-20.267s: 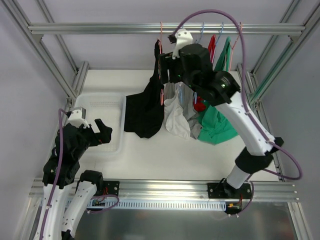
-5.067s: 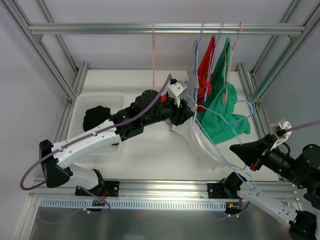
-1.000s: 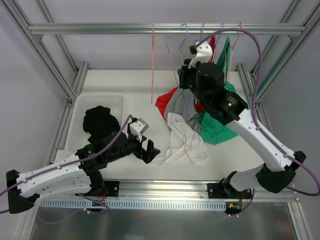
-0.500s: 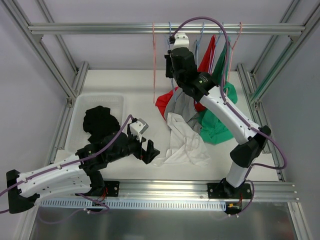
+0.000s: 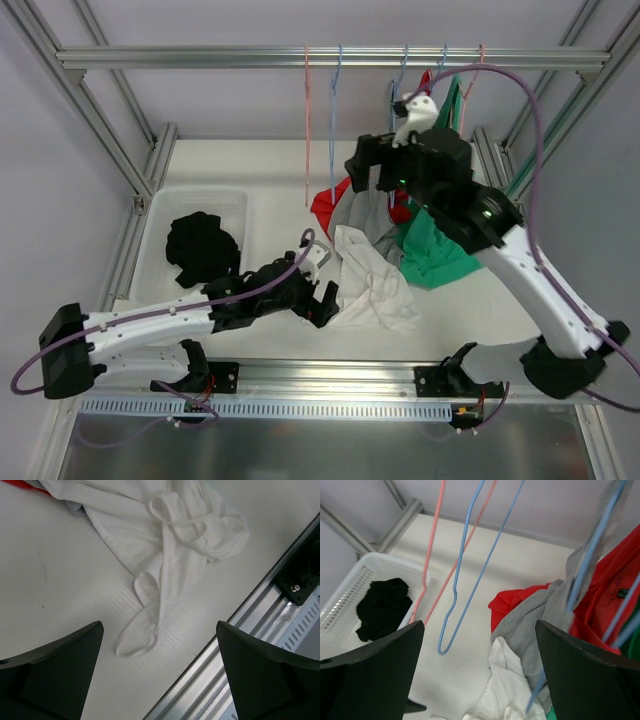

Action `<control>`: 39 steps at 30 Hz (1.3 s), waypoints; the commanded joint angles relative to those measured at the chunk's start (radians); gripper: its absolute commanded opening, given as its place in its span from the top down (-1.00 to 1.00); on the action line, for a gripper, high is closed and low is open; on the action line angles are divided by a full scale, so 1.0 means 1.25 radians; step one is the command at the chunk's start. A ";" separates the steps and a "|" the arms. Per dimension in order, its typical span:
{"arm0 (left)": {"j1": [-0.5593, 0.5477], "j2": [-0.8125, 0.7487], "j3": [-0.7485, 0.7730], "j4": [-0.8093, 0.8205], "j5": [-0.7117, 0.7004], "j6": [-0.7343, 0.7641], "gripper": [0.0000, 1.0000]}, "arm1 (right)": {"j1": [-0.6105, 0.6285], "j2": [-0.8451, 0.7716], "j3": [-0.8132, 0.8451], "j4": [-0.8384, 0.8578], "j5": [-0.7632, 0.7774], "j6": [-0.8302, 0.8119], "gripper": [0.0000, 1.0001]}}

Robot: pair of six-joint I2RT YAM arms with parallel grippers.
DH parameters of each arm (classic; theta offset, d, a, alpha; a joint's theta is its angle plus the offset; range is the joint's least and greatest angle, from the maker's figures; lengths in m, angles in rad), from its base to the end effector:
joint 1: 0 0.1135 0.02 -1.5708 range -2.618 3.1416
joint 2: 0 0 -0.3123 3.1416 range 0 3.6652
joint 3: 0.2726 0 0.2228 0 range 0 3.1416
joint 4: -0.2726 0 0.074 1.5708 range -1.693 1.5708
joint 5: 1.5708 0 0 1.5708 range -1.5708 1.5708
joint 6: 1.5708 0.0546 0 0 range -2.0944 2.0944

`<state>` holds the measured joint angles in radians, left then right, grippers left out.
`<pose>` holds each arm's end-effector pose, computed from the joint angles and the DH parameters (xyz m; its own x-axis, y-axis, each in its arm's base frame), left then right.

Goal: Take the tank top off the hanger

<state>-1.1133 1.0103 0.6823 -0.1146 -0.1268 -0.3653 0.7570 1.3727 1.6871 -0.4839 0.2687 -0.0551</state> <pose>0.0911 -0.1694 0.3108 -0.4766 0.1658 -0.8634 0.7165 0.6423 -0.2722 0.2054 0.1741 0.5217 -0.0964 -0.1642 -0.9817 -0.4779 0.8728 -0.0990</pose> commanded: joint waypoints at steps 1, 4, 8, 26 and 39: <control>-0.038 0.112 0.086 0.077 -0.081 -0.024 -0.97 | 0.001 -0.192 -0.045 -0.028 -0.048 -0.037 -0.99; -0.048 0.236 0.157 0.077 -0.134 -0.052 -0.97 | -0.001 -0.340 -0.122 -0.084 -0.038 -0.053 -0.99; -0.051 0.416 0.253 0.078 -0.210 -0.105 -0.97 | 0.001 -0.544 -0.241 -0.100 -0.030 -0.038 -0.99; -0.057 0.786 0.464 -0.004 -0.328 -0.232 0.07 | 0.001 -0.768 -0.376 -0.185 -0.103 0.008 -0.99; -0.098 0.278 0.214 -0.123 -0.518 -0.217 1.00 | 0.001 -0.805 -0.390 -0.164 -0.095 0.011 -0.99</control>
<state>-1.2324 1.5242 0.9405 -0.2039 -0.6434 -0.6430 0.7578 0.3721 1.1995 -0.7307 0.1516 -0.0517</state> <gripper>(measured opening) 0.048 0.993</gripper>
